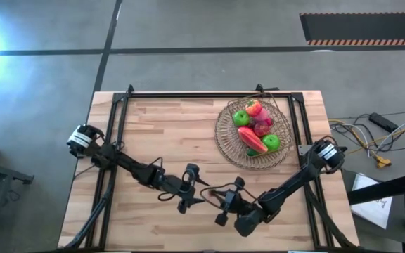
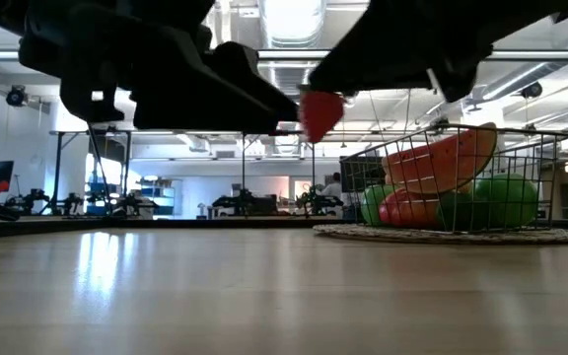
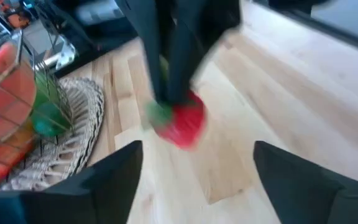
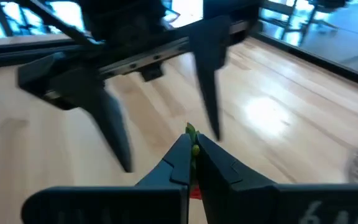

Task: Build produce basket
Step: Put the strawberry into the gold wire basket

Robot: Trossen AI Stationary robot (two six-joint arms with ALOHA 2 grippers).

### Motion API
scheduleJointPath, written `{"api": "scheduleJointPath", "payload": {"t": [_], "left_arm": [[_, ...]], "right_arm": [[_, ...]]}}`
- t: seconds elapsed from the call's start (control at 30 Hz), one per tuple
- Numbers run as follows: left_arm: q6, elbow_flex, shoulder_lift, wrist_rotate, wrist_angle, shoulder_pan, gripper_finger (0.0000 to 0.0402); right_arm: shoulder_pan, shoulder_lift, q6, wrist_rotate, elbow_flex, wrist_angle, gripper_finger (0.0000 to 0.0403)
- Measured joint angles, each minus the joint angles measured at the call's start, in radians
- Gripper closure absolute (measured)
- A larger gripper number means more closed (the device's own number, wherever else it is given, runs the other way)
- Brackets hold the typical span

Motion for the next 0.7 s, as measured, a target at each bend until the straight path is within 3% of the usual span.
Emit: {"api": "scheduleJointPath", "payload": {"t": [0.17, 0.47, 0.7], "left_arm": [[-0.049, -0.001, 0.0, -0.009, -0.04, 0.01, 0.0086], [-0.107, -0.001, 0.07, -0.028, -0.018, 0.017, 0.0085], [-0.158, 0.006, 0.146, -0.028, 0.039, 0.017, 0.0085]], "right_arm": [[0.029, -0.107, 0.215, 0.073, 0.049, -0.395, 0.0394], [-0.041, -0.368, 0.516, 0.076, 0.136, -1.124, 0.0394], [-0.257, -0.561, 0.696, -0.107, 0.012, -1.452, 0.0394]]}}
